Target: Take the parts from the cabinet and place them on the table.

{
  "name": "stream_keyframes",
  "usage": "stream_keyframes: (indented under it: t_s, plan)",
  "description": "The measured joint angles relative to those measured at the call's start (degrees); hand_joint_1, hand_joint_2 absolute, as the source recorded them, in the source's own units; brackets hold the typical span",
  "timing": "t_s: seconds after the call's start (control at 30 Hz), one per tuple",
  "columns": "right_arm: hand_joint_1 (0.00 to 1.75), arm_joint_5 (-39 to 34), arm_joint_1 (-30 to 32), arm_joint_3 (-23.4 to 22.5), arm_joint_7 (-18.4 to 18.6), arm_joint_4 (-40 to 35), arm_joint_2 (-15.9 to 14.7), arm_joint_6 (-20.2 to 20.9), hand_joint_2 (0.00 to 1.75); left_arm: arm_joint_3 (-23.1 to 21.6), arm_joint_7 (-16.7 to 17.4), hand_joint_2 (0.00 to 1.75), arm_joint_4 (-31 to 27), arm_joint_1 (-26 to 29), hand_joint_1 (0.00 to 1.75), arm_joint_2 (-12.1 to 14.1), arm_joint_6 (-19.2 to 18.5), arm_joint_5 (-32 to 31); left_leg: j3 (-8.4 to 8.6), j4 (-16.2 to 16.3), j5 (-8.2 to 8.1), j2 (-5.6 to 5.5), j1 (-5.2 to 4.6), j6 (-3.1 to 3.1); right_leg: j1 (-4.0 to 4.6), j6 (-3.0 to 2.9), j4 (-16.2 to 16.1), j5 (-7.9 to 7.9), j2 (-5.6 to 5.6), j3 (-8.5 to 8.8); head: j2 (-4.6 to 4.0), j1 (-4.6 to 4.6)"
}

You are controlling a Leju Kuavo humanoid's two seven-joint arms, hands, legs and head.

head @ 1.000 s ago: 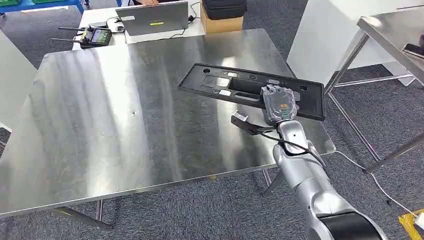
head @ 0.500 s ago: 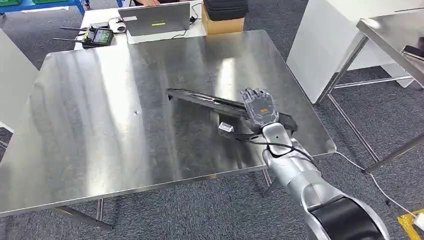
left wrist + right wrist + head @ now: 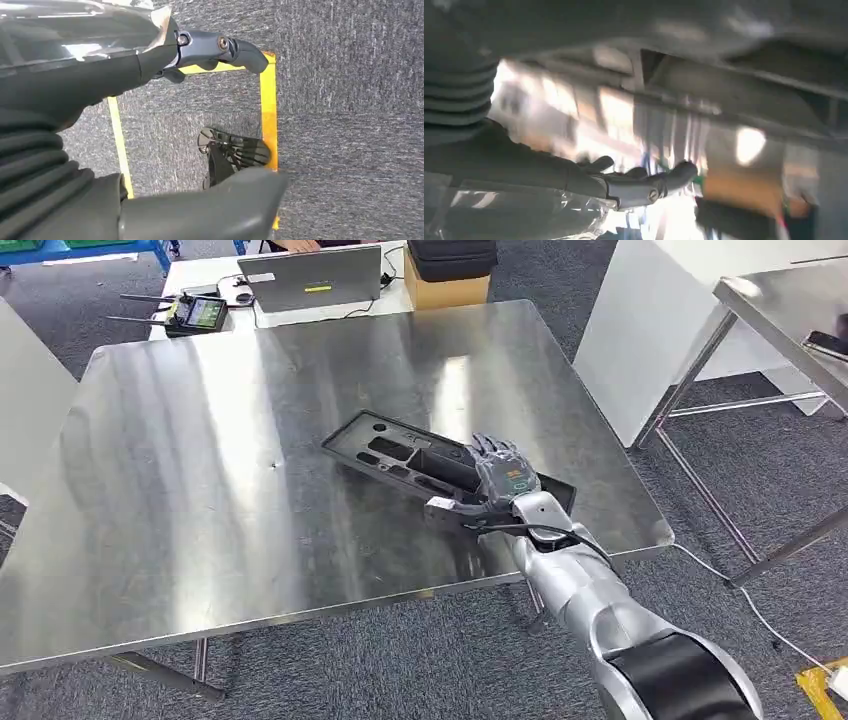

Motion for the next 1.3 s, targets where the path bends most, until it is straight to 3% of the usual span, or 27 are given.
stream_keyframes:
  t_s: [0.2, 0.37, 0.53, 0.6, 0.67, 0.7, 0.73, 0.83, 0.97, 1.1, 1.13, 1.23, 1.27, 1.3]
  plan:
    - [0.0, -1.4, -0.8, -3.2, -0.6, 0.7, 0.9, 2.8, 0.0, 0.4, 0.1, 0.0, 0.0, 0.1, 0.0, 0.0, 0.0, 0.0, 0.04, 0.0, 0.0, 0.04, 0.0, 0.0, -0.02, 0.0, 0.0, 0.0, 0.01, 0.0, 0.0, -0.02]
    - [0.0, -9.3, -2.3, -7.5, 0.1, 2.6, 1.3, 20.2, 0.0, 0.6, 1.7, 0.0, 0.0, 0.1, 0.0, 0.1, 0.0, -0.4, 0.04, 0.0, 0.0, 0.04, 0.0, 0.0, -0.02, 0.0, 0.0, 0.0, 0.01, 0.0, 0.0, -0.02]
    - [0.0, -11.9, -4.0, -10.7, -1.5, 3.2, 1.3, 20.8, 0.0, 0.6, 2.1, 0.0, 0.0, 0.1, 0.0, 0.1, 0.0, -0.5, 0.05, 0.0, 0.0, 0.04, 0.0, 0.0, -0.04, 0.0, 0.0, 0.0, 0.01, 0.01, 0.0, -0.02]
    - [0.0, -13.0, -3.8, -11.0, -4.2, 2.5, 1.3, 15.1, 0.0, 0.8, 1.7, 0.0, 0.0, 0.1, 0.0, 0.0, 0.4, -0.4, 0.03, 0.0, 0.01, 0.04, 0.0, 0.0, -0.03, 0.01, 0.0, 0.01, 0.01, 0.0, 0.0, 0.0]
    - [0.0, -18.4, -1.8, -12.2, -9.3, -2.3, 1.6, 4.0, 0.0, 1.7, 0.1, 0.0, 0.0, 0.2, 0.0, -0.1, 0.6, 0.2, 0.04, 0.0, 0.0, 0.03, 0.0, 0.0, -0.04, 0.01, 0.0, 0.01, 0.01, 0.0, 0.0, 0.02]
    - [0.0, -21.0, -0.3, -13.2, -10.4, -6.4, 2.1, 0.9, 0.0, 2.1, -0.4, 0.0, 0.0, 0.3, 0.0, -0.2, 0.6, 0.3, 0.05, 0.0, 0.0, 0.02, 0.0, 0.0, -0.05, 0.01, 0.0, 0.0, 0.01, 0.0, 0.0, -0.06]
    - [0.0, -24.1, 1.5, -13.8, -11.8, -11.3, 2.5, -1.3, 0.0, 2.3, -1.0, 0.0, 0.0, 0.4, 0.0, -0.4, 0.6, 0.4, 0.07, 0.0, 0.0, 0.01, 0.0, 0.0, -0.05, 0.01, 0.0, 0.0, 0.01, 0.0, 0.0, -0.02]
    - [0.0, -36.1, 10.6, -14.2, -20.5, -29.0, 3.3, -10.0, 0.0, 3.1, -2.6, 0.0, 0.0, 0.6, 0.0, -0.7, 0.5, 0.4, 0.1, 0.0, -0.08, -0.26, 0.01, -0.03, -0.02, -0.01, 0.0, -0.1, -0.17, -0.01, 0.0, -0.04]
    - [0.0, -44.2, 26.6, -11.8, -28.5, -55.3, 2.8, -21.4, 0.0, 3.4, -4.1, 0.0, 0.0, 1.0, 0.0, -1.1, 0.7, 0.1, 0.14, 0.0, -0.39, -0.47, 0.01, -0.08, -0.02, -0.09, 0.0, -0.41, -0.32, 0.16, 0.0, -0.02]
    - [0.0, -46.6, 37.9, -7.7, -33.0, -70.5, 0.7, -26.3, 0.0, 3.5, -3.9, 0.0, 0.0, 0.9, 0.0, -1.1, 1.5, -0.2, 0.34, 0.0, -0.65, -0.23, 0.01, -0.08, -0.04, -0.1, -0.1, -0.43, -0.09, 0.19, 0.0, -0.02]
    - [0.0, -48.6, 40.6, -6.4, -34.6, -74.0, 0.3, -26.5, 0.0, 4.0, -3.1, 0.0, 0.0, 0.9, 0.0, -1.0, 1.8, 0.4, 0.21, 0.3, -1.02, -0.13, -0.25, 0.41, -0.51, 0.08, -0.3, -0.43, -0.11, 0.4, 0.0, -0.04]
    - [0.0, -51.8, 46.7, -2.8, -37.0, -80.6, -0.5, -26.5, 0.0, 5.3, -1.8, 0.0, 0.0, 0.9, 0.0, -1.0, 2.2, 1.4, 0.49, 0.1, -1.0, -0.15, -0.27, 1.13, -0.43, 0.44, -0.6, -0.34, -0.1, 0.76, 0.0, -0.04]
    - [0.0, -52.0, 47.6, -1.9, -37.2, -82.2, -0.7, -26.5, 0.0, 5.5, -1.6, 0.0, 0.0, 0.8, 0.0, -1.0, 2.3, 1.5, 1.37, -1.0, -0.33, -0.08, 0.06, 1.54, -0.07, 0.65, -0.6, -0.35, -0.09, 0.86, 0.02, -0.11]
    - [0.0, -52.2, 48.1, -1.5, -37.3, -83.2, -1.1, -26.5, 0.0, 5.8, -1.5, 0.0, 0.0, 0.8, 0.0, -1.0, 2.3, 1.5, 2.05, -1.9, 0.21, 0.27, 0.44, 1.45, -0.21, 0.61, 0.3, -0.77, -0.2, 0.46, 0.0, 0.07]
